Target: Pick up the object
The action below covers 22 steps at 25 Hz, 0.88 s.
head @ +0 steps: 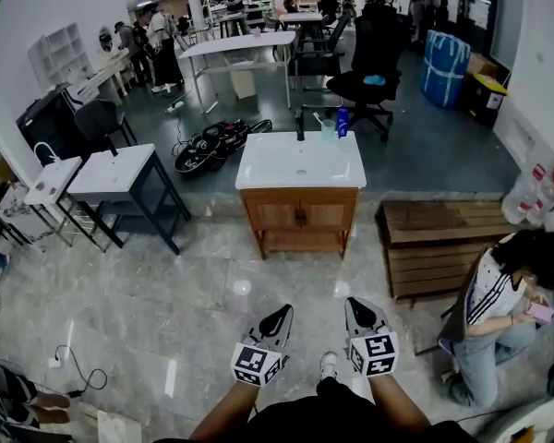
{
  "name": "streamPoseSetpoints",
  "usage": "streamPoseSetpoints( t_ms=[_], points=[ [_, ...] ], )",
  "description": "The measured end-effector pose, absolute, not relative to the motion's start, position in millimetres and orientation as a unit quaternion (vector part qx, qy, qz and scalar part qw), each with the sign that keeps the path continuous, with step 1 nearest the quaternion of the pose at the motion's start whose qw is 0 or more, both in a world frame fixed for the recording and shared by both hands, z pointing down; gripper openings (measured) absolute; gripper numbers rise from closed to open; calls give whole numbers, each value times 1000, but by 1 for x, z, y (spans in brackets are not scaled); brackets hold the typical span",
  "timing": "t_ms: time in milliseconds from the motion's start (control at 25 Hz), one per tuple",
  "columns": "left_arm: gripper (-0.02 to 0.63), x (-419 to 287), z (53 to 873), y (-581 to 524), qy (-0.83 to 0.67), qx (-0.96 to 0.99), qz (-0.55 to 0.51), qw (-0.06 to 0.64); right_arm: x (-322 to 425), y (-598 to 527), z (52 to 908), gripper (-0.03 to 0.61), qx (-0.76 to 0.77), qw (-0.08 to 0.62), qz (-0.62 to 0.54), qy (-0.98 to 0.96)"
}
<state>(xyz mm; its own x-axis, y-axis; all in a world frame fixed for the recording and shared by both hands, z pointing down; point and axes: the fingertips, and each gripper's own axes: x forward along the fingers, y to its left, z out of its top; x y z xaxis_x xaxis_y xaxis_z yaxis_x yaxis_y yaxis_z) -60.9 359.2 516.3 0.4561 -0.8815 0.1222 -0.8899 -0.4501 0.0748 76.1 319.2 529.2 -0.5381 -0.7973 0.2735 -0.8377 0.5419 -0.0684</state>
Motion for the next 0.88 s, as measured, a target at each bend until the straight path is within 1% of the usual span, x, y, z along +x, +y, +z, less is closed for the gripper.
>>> streamPoseSetpoints(
  t_ms=[400,600,880],
  points=[
    [18,-49,516,270,-535,841,44,65,89,224,534,18,454,120,90,-878],
    [18,-34,515,225,-535,842,42,54,104,182,540,18,453,121,87,-879],
    [18,-20,519,189,-536,842,54,45,113,140,545,18,442,139,63,-884]
  ],
)
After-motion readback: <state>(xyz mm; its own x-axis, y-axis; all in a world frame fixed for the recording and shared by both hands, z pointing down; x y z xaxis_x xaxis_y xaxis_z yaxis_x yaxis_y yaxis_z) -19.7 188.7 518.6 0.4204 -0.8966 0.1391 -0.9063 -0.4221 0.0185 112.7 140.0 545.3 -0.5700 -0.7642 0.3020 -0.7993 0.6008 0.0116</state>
